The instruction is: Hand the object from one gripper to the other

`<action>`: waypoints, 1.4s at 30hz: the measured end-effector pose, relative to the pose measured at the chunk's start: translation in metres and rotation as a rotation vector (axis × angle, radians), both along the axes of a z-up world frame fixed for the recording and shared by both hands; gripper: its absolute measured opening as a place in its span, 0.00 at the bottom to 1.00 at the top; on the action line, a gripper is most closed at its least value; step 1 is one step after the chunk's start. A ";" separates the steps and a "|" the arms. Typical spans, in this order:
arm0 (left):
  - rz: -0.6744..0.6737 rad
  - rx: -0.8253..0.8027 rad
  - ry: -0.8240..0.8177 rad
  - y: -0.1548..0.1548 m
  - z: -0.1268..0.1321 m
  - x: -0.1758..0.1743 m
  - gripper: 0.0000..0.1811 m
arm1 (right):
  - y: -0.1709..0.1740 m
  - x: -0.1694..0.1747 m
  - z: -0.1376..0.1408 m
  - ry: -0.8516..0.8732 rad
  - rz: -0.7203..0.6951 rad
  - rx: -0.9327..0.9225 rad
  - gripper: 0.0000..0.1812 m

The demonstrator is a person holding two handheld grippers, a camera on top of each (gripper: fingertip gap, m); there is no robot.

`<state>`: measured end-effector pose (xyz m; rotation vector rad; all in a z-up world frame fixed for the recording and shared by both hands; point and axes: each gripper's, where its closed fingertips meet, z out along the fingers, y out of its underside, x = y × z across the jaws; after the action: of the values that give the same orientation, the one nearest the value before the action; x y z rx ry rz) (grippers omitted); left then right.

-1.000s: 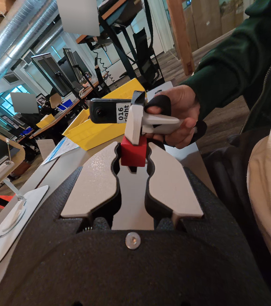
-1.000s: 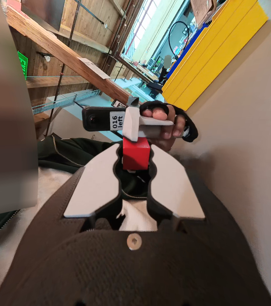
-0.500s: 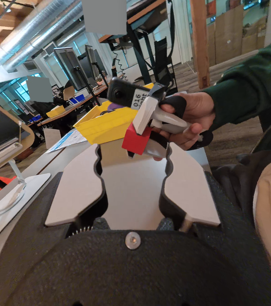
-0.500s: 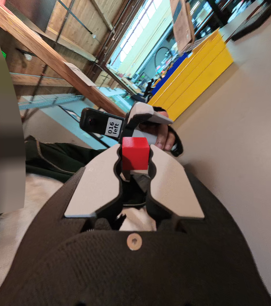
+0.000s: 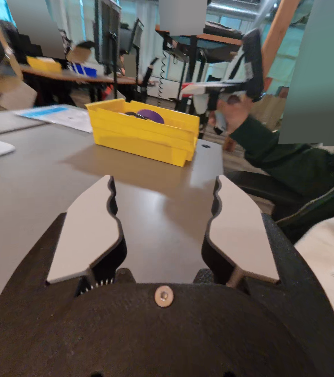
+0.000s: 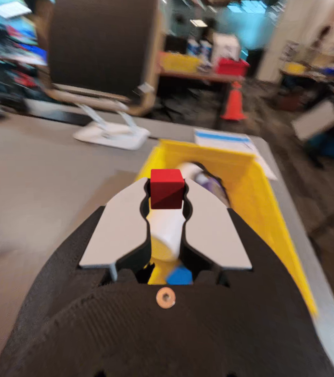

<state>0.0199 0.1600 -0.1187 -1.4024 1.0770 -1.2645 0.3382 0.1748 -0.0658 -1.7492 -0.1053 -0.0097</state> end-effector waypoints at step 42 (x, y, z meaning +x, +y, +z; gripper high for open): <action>-0.094 -0.191 0.170 -0.005 -0.039 0.003 0.02 | -0.006 -0.297 -0.089 -0.169 0.752 -0.064 0.08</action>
<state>0.0233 0.1547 -0.1579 -1.6443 1.1729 -1.3640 0.0415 0.1685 -0.1550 -1.6762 -0.8859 0.3973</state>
